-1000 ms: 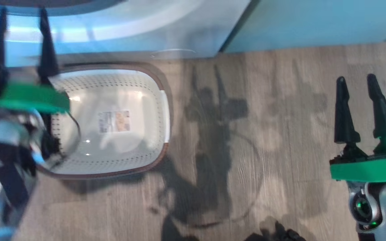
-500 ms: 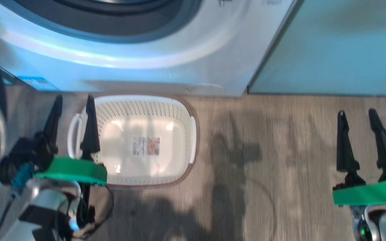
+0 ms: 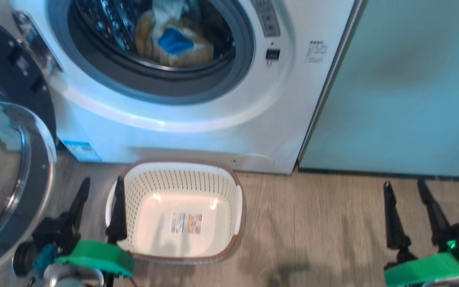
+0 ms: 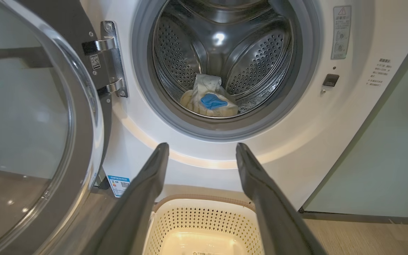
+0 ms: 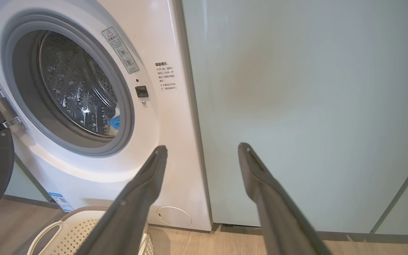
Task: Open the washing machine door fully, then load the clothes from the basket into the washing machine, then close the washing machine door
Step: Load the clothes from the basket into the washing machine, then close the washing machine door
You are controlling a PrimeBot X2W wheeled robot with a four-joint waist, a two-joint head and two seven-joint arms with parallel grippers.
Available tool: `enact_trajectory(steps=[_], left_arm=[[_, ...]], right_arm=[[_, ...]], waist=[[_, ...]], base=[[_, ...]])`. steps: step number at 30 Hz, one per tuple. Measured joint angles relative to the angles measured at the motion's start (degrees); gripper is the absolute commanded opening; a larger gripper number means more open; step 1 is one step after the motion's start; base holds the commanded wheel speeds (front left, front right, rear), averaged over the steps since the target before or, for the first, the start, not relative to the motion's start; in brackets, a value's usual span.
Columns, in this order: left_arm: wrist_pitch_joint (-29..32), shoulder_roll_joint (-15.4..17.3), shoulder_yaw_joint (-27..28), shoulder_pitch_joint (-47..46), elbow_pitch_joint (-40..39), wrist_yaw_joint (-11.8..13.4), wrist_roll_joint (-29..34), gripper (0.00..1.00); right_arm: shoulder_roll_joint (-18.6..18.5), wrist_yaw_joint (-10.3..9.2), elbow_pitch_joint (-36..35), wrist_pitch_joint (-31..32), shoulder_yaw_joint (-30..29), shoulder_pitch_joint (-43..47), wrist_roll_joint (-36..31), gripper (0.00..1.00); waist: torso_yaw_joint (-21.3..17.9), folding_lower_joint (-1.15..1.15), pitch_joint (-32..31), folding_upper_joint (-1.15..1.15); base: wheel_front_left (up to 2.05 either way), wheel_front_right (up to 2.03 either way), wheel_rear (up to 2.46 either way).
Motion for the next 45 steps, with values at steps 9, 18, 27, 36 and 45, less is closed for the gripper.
enact_trajectory(steps=[9, 18, 27, 36, 45], left_arm=[[0.0, 0.05, 0.96, 4.83, 0.25, -1.12, -0.01, 1.0], [0.0, 0.09, 0.55, 4.83, 0.44, -1.29, 0.87, 1.0], [0.0, 0.04, 0.01, 4.78, 0.94, -2.2, 0.92, 1.0], [0.0, 0.01, 0.0, 4.78, 1.44, -2.23, 1.0, 1.0], [0.01, -0.2, -0.25, 4.76, 2.21, -2.61, 1.32, 1.0]], right_arm=[[0.0, 0.0, 1.38, 0.0, 0.77, 2.55, 0.0, 1.0], [0.0, 0.0, 1.04, 0.0, 0.76, 3.45, 0.0, 1.0], [0.0, 0.0, 0.86, 0.0, 0.7, 3.45, 0.0, 1.0], [0.0, 0.0, 0.86, 0.0, 0.7, 3.45, 0.0, 1.0], [0.0, 0.0, 0.89, 0.0, 0.7, 3.46, 0.0, 1.0]], waist=[[-1.01, 0.0, -5.81, 0.0], [-1.5, 0.0, -6.22, 0.0], [-1.68, 0.01, -6.34, 0.0], [-1.95, 0.01, -6.62, 0.0], [-1.76, 0.01, -6.97, 0.0]], base=[[0.0, 0.0, 0.0], [0.0, 0.0, 0.0], [0.0, 0.0, 0.0], [0.0, 0.0, 0.0], [-0.08, 0.08, 0.0]])
